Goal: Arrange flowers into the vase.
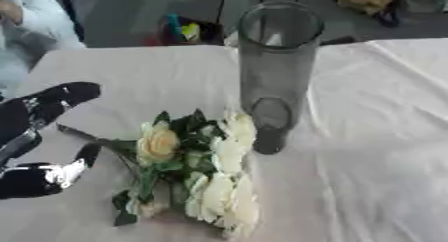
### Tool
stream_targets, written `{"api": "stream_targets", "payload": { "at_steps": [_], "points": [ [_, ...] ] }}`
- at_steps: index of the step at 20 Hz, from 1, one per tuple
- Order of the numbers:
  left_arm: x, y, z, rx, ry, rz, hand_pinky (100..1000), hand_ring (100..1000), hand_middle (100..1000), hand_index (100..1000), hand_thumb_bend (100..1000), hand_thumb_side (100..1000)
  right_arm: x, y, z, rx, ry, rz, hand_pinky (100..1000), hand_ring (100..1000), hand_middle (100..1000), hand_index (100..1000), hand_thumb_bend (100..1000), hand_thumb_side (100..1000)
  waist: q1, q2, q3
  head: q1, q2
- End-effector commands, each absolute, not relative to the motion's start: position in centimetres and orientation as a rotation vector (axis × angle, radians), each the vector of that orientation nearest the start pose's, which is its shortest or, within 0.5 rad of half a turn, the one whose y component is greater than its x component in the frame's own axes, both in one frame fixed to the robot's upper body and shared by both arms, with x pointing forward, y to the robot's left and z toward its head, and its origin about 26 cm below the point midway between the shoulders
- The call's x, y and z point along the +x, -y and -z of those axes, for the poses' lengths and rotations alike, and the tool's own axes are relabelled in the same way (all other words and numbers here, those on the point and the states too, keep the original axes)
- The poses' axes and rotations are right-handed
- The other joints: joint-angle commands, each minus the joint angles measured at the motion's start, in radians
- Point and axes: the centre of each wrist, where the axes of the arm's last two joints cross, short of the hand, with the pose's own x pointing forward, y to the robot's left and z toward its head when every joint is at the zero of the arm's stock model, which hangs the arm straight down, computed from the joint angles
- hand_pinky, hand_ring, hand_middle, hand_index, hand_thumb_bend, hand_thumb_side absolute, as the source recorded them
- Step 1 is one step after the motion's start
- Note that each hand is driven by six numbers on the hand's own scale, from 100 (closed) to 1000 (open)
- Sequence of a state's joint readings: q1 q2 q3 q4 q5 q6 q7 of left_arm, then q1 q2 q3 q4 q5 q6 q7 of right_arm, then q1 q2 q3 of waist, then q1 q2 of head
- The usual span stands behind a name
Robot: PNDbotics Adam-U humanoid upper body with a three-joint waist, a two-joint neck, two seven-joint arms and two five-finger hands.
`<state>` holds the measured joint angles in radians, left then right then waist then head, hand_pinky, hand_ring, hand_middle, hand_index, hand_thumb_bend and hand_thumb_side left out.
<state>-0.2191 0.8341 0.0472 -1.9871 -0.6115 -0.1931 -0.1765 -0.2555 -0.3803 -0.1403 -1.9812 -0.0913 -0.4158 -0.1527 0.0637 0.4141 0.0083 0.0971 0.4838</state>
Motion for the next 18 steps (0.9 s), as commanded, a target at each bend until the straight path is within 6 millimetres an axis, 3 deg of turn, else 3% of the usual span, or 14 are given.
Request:
{"api": "stream_targets", "payload": {
  "at_steps": [1,3,7,13,18],
  "points": [
    [28.0,-34.6,-26.3,1.222,1.804,1.529,787,859,925,1000,307,722,29.2,30.9,-21.0,0.326,-3.541,0.217,624,484,447,674,100,980,0.012,-0.041,-0.001,0.001,-0.001],
    [28.0,-34.6,-26.6,1.227,1.764,1.56,798,867,932,1000,414,764,29.2,30.9,-21.0,0.324,-3.542,0.22,624,484,447,674,100,980,0.011,-0.042,-0.004,0.002,0.001],
    [28.3,-34.6,-27.1,1.21,1.711,1.594,802,870,937,1000,487,779,29.2,30.8,-21.0,0.318,-3.542,0.224,624,484,446,673,100,981,0.011,-0.044,-0.008,0.004,0.002],
    [29.4,-35.1,-27.3,1.199,1.618,1.633,801,870,935,1000,507,732,29.2,30.8,-21.0,0.31,-3.543,0.233,624,484,446,672,100,982,0.011,-0.042,-0.017,0.009,0.0],
    [30.5,-35.4,-27.3,1.189,1.542,1.681,795,861,921,1000,527,630,29.2,30.6,-20.9,0.299,-3.545,0.248,625,484,445,671,100,983,0.012,-0.04,-0.023,0.015,0.002]
  ]
}}
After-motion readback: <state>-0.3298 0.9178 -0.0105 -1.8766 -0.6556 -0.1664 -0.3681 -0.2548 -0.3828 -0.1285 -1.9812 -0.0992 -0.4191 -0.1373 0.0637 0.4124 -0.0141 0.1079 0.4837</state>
